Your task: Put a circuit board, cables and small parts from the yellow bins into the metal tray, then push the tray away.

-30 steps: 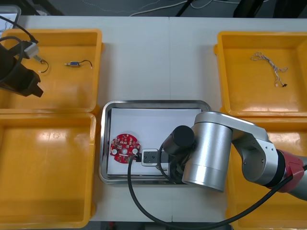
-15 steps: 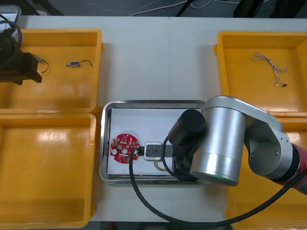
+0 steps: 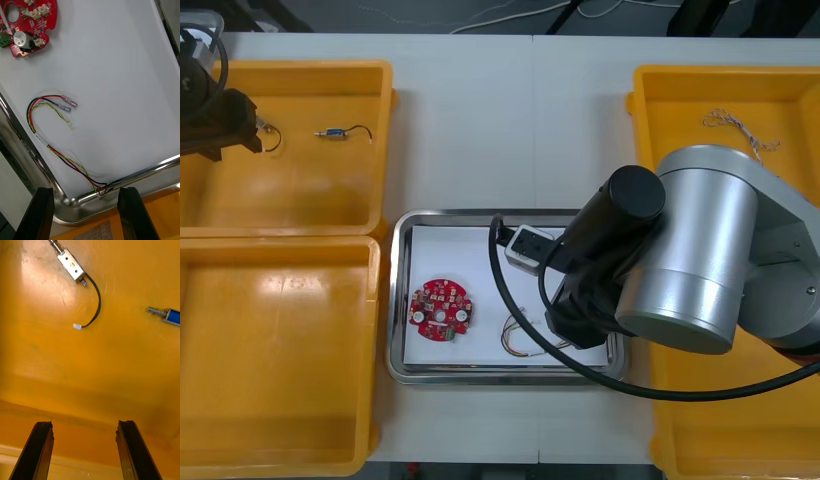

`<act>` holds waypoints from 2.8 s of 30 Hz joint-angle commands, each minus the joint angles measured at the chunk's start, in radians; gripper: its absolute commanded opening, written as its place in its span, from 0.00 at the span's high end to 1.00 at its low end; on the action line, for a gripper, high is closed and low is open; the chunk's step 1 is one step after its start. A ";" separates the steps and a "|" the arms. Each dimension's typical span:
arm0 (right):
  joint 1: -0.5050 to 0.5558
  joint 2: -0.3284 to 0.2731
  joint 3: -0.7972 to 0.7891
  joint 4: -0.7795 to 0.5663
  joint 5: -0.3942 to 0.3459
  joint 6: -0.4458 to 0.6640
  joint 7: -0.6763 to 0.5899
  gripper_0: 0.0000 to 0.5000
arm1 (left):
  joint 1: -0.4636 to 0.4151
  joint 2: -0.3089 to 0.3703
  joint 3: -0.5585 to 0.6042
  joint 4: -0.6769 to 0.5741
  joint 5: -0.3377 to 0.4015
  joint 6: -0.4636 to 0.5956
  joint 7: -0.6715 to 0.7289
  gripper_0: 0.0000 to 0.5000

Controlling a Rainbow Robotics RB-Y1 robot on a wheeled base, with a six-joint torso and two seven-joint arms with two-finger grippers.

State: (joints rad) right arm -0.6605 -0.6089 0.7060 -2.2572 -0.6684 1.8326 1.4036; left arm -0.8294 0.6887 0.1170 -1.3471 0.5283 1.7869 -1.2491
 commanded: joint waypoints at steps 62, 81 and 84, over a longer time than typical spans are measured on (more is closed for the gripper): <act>0.145 -0.262 -0.734 0.128 0.023 0.066 -0.528 0.00 | -0.195 -0.182 0.108 0.468 -0.261 -0.503 0.195 0.00; 0.050 -0.189 -0.732 0.484 0.141 -0.243 -0.207 0.00 | -0.180 -0.127 0.093 0.467 -0.232 -0.489 0.140 0.00; 0.030 -0.184 -0.732 0.551 0.142 -0.300 -0.170 0.00 | -0.175 -0.115 0.073 0.467 -0.223 -0.485 0.131 0.00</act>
State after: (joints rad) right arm -0.5692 -0.8062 0.0049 -1.7488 -0.5397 1.5767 1.1654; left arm -0.9768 0.5229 0.2088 -0.8696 0.2878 1.2894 -1.0047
